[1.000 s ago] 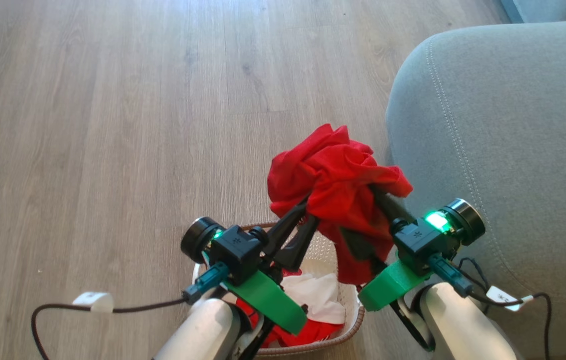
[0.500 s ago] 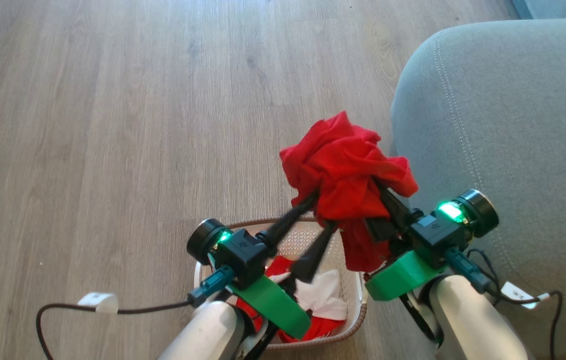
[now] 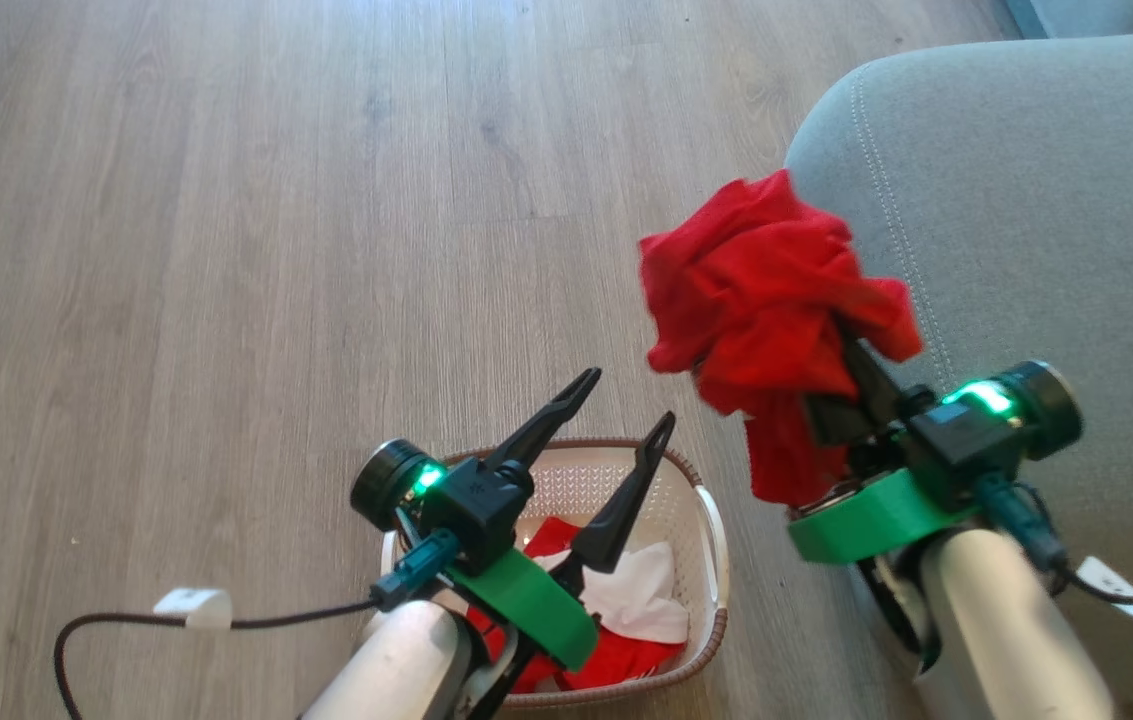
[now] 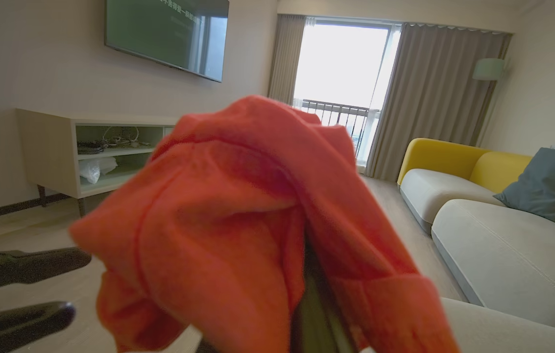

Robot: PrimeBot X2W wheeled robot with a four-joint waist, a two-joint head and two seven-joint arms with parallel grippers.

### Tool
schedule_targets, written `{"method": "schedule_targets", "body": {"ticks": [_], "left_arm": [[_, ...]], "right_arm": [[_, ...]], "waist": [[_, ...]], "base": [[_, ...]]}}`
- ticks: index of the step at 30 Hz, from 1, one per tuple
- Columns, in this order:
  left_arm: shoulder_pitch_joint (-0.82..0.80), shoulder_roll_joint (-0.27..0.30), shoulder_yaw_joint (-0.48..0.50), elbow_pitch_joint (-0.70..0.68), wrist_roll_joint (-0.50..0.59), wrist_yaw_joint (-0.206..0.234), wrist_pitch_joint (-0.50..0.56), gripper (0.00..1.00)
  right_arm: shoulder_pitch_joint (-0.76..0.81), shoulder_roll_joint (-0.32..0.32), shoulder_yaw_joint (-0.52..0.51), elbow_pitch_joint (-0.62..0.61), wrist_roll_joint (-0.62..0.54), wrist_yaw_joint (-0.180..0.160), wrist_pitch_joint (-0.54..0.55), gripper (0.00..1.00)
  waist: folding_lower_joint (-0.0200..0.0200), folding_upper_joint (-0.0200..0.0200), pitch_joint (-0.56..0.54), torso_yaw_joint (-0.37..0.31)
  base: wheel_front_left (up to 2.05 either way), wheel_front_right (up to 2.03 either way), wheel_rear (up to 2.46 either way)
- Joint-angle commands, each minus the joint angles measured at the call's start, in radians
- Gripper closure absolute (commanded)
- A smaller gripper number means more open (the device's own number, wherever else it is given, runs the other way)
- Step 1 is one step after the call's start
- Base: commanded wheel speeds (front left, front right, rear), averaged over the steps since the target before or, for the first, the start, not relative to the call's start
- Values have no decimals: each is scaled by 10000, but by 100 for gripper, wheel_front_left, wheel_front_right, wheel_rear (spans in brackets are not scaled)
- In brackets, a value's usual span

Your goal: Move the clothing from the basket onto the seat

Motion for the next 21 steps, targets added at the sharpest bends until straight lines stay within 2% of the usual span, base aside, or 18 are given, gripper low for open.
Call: {"method": "schedule_targets", "body": {"ticks": [1, 9, 12, 21], "left_arm": [[-236, 24, 445, -237, 42, -77, -95, 0], [106, 24, 850, 95, 384, -319, -95, 0], [274, 24, 949, 356, 380, -381, -95, 0], [606, 24, 1189, 1061, 440, -595, -95, 0]], "right_arm": [[-149, 144, 21, -456, -40, -2, -65, 100], [342, 144, -919, -538, 50, -2, -65, 100], [576, 144, -1301, -375, 472, -2, -65, 100], [948, 145, -2141, 189, 673, -2, -65, 100]], "waist": [[0, 0, -13, -21], [0, 0, -30, -116], [0, 0, -62, -110], [0, 0, -46, -178]], "base": [[0, 0, 0], [0, 0, 0], [0, 0, 0], [0, 0, 0]]}}
